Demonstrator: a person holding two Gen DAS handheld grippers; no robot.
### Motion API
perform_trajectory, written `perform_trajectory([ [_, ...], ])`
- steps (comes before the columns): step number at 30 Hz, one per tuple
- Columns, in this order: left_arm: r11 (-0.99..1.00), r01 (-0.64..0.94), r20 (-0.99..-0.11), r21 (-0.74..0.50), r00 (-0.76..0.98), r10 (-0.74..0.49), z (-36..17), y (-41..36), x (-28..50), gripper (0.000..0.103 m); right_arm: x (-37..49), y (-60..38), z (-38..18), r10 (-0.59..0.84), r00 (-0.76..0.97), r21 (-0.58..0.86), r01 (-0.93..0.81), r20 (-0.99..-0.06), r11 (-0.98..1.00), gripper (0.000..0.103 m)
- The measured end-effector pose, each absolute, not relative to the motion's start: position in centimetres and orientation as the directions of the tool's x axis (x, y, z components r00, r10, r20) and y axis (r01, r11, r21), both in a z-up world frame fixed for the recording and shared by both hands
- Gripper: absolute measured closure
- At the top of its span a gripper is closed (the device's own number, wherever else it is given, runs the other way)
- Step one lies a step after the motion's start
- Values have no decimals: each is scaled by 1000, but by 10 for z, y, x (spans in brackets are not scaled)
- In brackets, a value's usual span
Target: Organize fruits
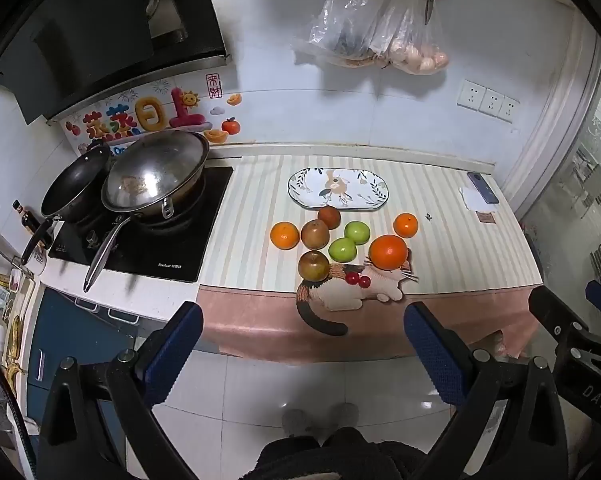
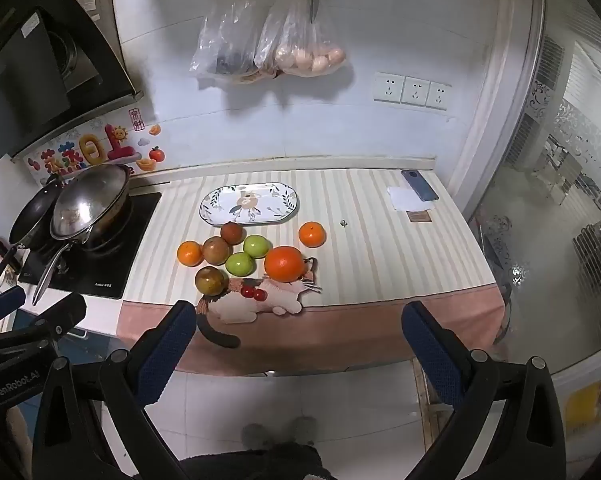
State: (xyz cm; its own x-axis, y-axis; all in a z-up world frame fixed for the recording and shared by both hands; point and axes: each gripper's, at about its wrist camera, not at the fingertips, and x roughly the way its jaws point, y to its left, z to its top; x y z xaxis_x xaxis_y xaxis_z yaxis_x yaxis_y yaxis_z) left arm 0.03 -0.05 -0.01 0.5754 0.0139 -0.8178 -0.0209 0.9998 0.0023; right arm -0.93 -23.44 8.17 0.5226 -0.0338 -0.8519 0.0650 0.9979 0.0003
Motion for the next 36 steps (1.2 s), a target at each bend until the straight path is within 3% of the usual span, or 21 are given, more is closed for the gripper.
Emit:
perform_trajectory([
  [36, 1000, -23, -801, -3, 598, 11, 9, -11, -6, 0, -20, -238, 86, 2, 518, 39, 60, -855, 997, 0],
])
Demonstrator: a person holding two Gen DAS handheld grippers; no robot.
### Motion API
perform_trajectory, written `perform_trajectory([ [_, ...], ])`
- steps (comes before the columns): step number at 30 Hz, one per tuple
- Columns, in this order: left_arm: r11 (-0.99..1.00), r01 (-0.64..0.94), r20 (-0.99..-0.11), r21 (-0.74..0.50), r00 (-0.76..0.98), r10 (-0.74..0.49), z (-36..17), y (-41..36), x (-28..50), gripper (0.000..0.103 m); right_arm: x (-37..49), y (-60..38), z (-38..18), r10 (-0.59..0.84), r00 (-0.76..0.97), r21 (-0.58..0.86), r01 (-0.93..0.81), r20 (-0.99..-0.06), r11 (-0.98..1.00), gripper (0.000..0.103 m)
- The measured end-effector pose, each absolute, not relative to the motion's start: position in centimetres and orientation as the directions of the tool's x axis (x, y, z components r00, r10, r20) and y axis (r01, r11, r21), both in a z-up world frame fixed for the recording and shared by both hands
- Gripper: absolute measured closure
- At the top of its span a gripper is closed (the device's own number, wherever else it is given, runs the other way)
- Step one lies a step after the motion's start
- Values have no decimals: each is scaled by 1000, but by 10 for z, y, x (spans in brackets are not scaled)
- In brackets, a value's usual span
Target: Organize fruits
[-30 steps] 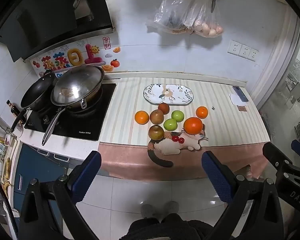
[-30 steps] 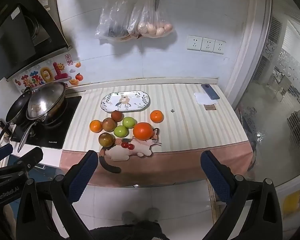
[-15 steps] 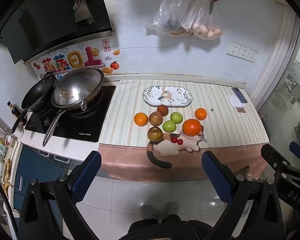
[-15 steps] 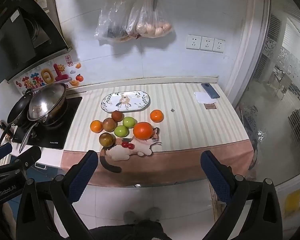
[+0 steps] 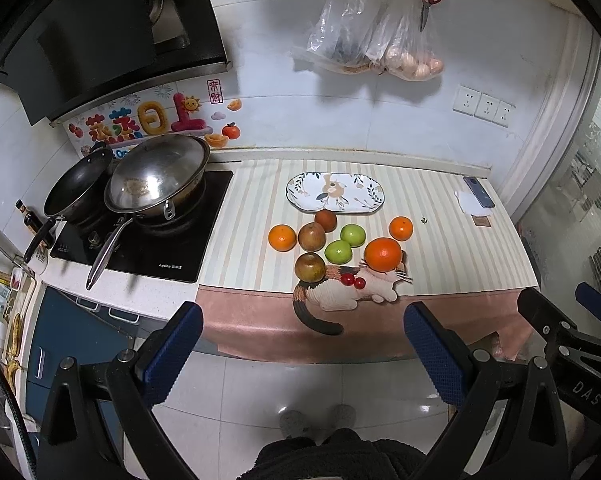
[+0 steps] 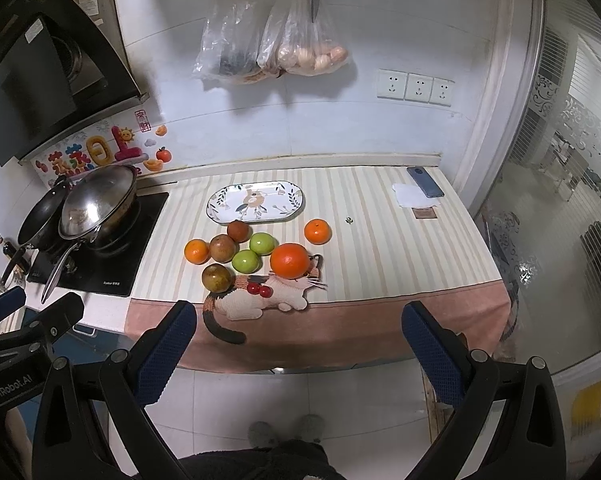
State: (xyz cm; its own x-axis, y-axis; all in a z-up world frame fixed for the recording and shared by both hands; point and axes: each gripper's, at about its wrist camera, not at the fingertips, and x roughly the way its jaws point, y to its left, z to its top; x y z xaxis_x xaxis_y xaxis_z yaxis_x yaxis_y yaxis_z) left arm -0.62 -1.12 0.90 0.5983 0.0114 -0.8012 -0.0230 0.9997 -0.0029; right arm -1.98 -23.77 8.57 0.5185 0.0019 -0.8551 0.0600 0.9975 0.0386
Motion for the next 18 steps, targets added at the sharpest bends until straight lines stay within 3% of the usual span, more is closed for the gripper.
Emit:
perform_trajectory([
  [18, 1000, -21, -802, -7, 598, 7, 9, -9, -8, 0, -19, -234, 90, 14, 518, 46, 48, -855, 998, 0],
])
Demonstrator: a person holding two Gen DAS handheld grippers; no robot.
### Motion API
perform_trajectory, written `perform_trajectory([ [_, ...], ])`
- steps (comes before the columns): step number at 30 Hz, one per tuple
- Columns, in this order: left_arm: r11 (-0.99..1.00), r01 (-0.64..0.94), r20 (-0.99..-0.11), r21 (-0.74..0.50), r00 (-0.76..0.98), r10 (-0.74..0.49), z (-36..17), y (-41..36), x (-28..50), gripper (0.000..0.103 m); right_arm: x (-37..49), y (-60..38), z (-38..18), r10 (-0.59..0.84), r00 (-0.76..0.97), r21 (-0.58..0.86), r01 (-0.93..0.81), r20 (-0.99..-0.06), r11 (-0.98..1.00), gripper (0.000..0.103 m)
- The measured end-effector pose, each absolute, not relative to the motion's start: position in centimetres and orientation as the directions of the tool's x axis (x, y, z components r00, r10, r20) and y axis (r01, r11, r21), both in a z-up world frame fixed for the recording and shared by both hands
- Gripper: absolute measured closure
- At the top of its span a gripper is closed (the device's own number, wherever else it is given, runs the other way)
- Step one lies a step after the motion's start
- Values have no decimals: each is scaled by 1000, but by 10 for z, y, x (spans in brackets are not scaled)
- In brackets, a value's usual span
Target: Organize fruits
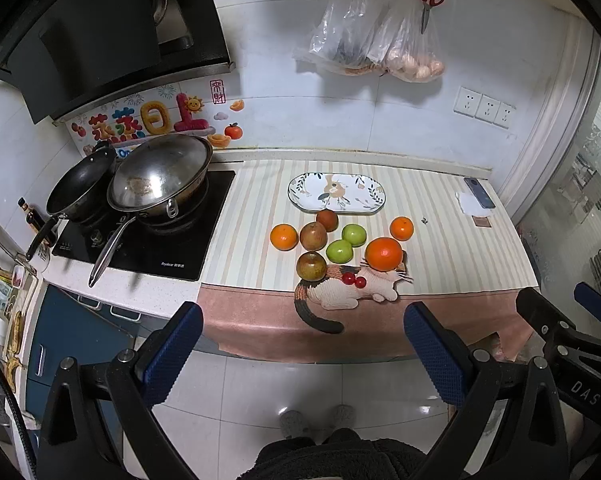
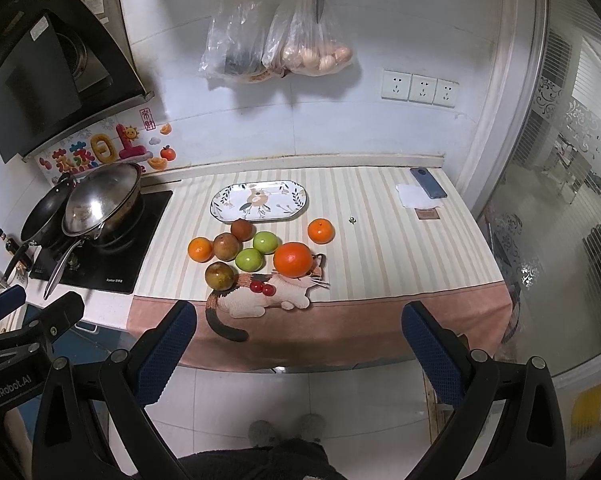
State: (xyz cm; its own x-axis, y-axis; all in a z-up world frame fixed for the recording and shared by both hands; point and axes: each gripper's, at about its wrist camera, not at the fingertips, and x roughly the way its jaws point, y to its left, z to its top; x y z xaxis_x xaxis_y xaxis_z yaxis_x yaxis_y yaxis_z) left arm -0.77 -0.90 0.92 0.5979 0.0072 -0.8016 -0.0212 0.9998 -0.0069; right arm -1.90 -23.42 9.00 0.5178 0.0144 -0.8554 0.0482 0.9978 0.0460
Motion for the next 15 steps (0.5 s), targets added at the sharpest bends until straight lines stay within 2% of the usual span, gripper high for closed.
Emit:
perform_trajectory([
  [15, 1000, -22, -798, -15, 602, 1, 18, -6, -12, 0, -19, -236, 95, 11, 524, 47, 55, -852, 997, 0],
])
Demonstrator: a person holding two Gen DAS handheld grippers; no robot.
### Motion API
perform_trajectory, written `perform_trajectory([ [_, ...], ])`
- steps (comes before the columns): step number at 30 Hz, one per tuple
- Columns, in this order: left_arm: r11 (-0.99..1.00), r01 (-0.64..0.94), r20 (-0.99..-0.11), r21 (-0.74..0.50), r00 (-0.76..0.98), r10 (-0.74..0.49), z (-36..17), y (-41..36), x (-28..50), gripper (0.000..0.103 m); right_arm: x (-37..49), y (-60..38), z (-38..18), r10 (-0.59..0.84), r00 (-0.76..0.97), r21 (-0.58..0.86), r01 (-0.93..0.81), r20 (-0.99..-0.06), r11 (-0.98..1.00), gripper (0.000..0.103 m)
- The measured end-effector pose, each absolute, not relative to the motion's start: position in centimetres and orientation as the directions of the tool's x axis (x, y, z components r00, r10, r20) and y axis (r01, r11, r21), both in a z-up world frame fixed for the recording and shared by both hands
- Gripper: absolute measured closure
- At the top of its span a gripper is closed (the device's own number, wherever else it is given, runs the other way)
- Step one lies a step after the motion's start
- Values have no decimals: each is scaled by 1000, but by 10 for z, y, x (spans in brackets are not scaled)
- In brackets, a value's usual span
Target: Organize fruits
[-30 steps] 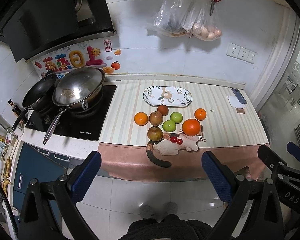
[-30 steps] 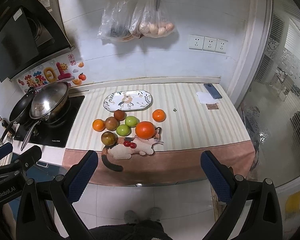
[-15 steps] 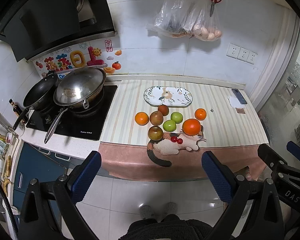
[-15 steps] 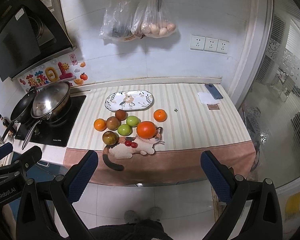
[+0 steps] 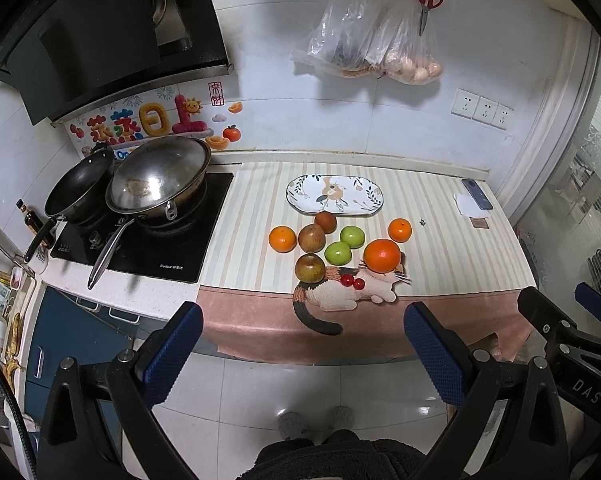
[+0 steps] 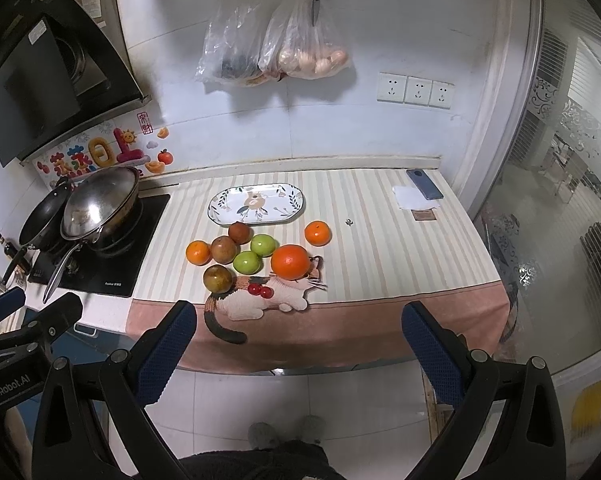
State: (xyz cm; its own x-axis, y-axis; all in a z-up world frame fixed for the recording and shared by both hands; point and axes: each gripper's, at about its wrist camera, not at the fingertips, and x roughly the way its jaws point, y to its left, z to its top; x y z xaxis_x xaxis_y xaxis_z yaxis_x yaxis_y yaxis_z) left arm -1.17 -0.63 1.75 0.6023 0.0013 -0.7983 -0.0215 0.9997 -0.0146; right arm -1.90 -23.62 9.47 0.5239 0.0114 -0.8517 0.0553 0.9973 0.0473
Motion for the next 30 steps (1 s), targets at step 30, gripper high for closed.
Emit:
perform_trajectory([
  [30, 1000, -16, -796, -24, 605, -10, 14, 3, 10, 0, -9, -235, 92, 20, 525, 70, 77, -851, 995, 0],
])
